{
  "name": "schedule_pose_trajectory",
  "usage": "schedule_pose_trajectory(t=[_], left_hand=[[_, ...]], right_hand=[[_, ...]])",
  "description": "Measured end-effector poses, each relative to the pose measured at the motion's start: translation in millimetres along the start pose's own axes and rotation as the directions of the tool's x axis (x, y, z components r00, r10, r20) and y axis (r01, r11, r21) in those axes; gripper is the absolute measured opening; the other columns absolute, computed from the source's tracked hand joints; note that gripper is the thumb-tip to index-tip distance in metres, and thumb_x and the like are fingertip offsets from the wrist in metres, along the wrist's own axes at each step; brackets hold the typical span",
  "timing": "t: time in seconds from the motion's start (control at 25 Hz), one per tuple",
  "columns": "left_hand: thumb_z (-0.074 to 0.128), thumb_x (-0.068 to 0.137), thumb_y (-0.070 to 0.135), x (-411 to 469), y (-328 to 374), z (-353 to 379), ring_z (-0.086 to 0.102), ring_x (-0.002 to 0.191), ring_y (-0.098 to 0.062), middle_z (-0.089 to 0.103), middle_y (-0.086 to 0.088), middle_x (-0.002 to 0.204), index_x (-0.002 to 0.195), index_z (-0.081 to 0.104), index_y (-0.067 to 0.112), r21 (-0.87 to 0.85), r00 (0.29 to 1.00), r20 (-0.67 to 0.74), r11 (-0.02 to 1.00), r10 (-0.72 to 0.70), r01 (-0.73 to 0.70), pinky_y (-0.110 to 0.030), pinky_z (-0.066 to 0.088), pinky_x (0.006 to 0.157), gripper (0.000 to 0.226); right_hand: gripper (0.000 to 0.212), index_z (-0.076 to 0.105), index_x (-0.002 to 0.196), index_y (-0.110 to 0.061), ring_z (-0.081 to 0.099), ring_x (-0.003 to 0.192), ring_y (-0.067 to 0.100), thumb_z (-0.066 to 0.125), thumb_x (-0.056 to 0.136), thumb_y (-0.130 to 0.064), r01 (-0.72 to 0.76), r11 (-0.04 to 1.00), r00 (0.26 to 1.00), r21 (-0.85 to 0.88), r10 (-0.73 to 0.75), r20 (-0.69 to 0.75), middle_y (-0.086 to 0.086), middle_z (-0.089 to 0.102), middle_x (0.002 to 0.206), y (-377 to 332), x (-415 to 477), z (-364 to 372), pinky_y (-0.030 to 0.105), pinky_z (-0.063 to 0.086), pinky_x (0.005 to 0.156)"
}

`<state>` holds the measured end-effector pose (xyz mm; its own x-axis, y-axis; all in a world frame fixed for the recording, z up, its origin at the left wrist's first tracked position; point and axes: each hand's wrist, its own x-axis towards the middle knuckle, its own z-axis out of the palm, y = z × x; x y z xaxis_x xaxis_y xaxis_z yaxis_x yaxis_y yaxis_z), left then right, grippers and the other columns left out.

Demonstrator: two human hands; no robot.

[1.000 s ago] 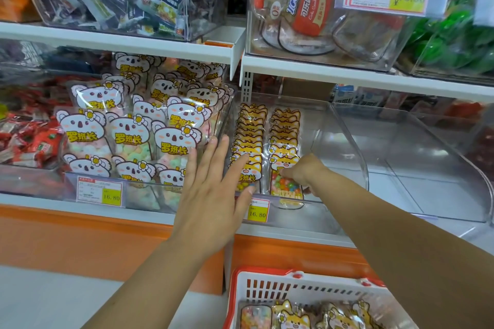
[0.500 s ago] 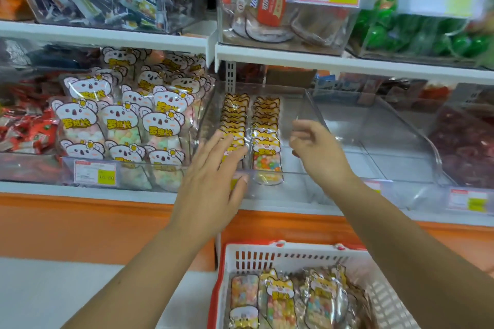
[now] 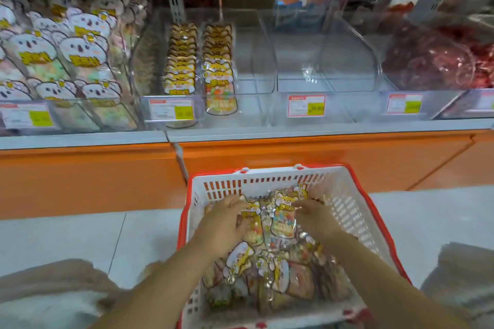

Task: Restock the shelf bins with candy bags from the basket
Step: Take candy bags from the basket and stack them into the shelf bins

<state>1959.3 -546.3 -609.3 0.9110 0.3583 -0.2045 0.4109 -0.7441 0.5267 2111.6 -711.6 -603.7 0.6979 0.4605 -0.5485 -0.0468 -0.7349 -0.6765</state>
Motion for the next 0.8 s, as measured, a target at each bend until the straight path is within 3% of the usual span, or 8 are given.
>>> schedule_pose_trajectory(t=[0.08, 0.16, 0.24, 0.32, 0.36, 0.52, 0.68, 0.8], left_hand=[[0.047, 0.101, 0.03, 2.9, -5.4, 26.5, 0.042, 0.134, -0.018, 0.025, 0.001, 0.156, 0.144, 0.043, 0.026, -0.049, 0.996, 0.058, 0.996, -0.066, 0.069, -0.026, 0.033, 0.107, 0.044], [0.049, 0.1, 0.028, 7.3, -9.8, 47.3, 0.04, 0.136, -0.019, 0.025, 0.0, 0.156, 0.143, 0.042, 0.025, -0.102, 0.989, 0.095, 0.988, -0.109, 0.119, -0.022, 0.036, 0.102, 0.044], [0.051, 0.098, 0.027, 13.2, -15.3, 58.7, 0.04, 0.135, -0.019, 0.026, 0.001, 0.156, 0.144, 0.04, 0.026, -0.114, 0.986, 0.072, 0.981, -0.15, 0.158, -0.021, 0.038, 0.1, 0.047], [0.053, 0.097, 0.029, 22.2, -22.4, 64.7, 0.037, 0.135, -0.018, 0.032, 0.001, 0.153, 0.146, 0.037, 0.026, -0.105, 0.977, 0.013, 0.971, -0.213, 0.214, -0.026, 0.036, 0.107, 0.052], [0.053, 0.097, 0.031, 25.7, -24.8, 66.5, 0.034, 0.136, -0.019, 0.033, 0.001, 0.151, 0.148, 0.036, 0.025, -0.116, 0.967, -0.003, 0.961, -0.253, 0.251, -0.027, 0.033, 0.108, 0.054], [0.06, 0.091, 0.038, 35.8, -28.0, 76.8, 0.027, 0.137, -0.021, 0.027, 0.002, 0.151, 0.148, 0.031, 0.025, -0.033, 0.951, -0.026, 0.951, -0.307, 0.306, -0.033, 0.036, 0.107, 0.065], [0.07, 0.083, 0.041, 41.3, -26.7, 77.8, 0.025, 0.136, -0.02, 0.02, 0.004, 0.149, 0.148, 0.029, 0.026, -0.009, 0.935, -0.025, 0.936, -0.352, 0.352, -0.03, 0.045, 0.092, 0.079], [0.071, 0.081, 0.045, 43.1, -26.8, 76.6, 0.025, 0.137, -0.019, 0.016, 0.005, 0.15, 0.151, 0.023, 0.024, -0.012, 0.927, -0.02, 0.927, -0.375, 0.375, -0.03, 0.044, 0.093, 0.087]], right_hand=[[0.048, 0.038, 0.145, -0.012, 0.061, 0.102, 0.024, 0.05, 0.099, -0.018, -0.083, 0.997, 0.997, 0.001, 0.083, -0.008, 0.012, 0.052, 0.131, 12.3, 10.2, 4.8, 0.023, 0.044, 0.073], [0.057, 0.028, 0.15, -0.014, 0.049, 0.127, 0.029, 0.051, 0.099, -0.025, -0.128, 0.992, 0.991, 0.0, 0.128, -0.028, 0.01, 0.039, 0.149, 23.9, 27.5, 10.8, 0.027, 0.042, 0.084], [0.056, 0.031, 0.146, -0.007, 0.056, 0.115, 0.032, 0.053, 0.098, -0.022, -0.14, 0.989, 0.987, 0.042, 0.143, -0.078, 0.015, 0.055, 0.131, 34.5, 43.8, 19.2, 0.035, 0.045, 0.082], [0.057, 0.038, 0.139, -0.004, 0.062, 0.077, 0.028, 0.062, 0.092, -0.023, -0.163, 0.984, 0.975, 0.065, 0.171, -0.142, 0.014, 0.063, 0.088, 41.0, 57.5, 27.7, 0.039, 0.047, 0.063], [0.061, 0.04, 0.136, -0.003, 0.06, 0.067, 0.027, 0.068, 0.087, -0.027, -0.175, 0.983, 0.968, 0.062, 0.183, -0.173, 0.012, 0.063, 0.08, 41.4, 61.0, 30.0, 0.037, 0.047, 0.055], [0.064, 0.045, 0.121, -0.006, 0.062, 0.072, 0.033, 0.08, 0.076, -0.035, -0.222, 0.975, 0.958, 0.032, 0.224, -0.18, 0.013, 0.062, 0.091, 36.2, 66.8, 34.8, 0.038, 0.054, 0.057], [0.038, 0.039, 0.077, -0.008, 0.043, 0.057, 0.022, 0.069, 0.087, -0.029, -0.108, 0.979, 0.974, 0.173, 0.139, -0.178, 0.008, 0.045, 0.066, 39.2, 64.9, 39.1, 0.029, 0.038, 0.053], [0.032, 0.054, 0.091, 0.004, 0.057, 0.073, 0.03, 0.059, 0.094, -0.027, 0.012, 0.899, 0.945, 0.437, 0.132, -0.299, 0.021, 0.048, 0.076, 28.4, 56.7, 34.0, 0.038, 0.044, 0.064]])
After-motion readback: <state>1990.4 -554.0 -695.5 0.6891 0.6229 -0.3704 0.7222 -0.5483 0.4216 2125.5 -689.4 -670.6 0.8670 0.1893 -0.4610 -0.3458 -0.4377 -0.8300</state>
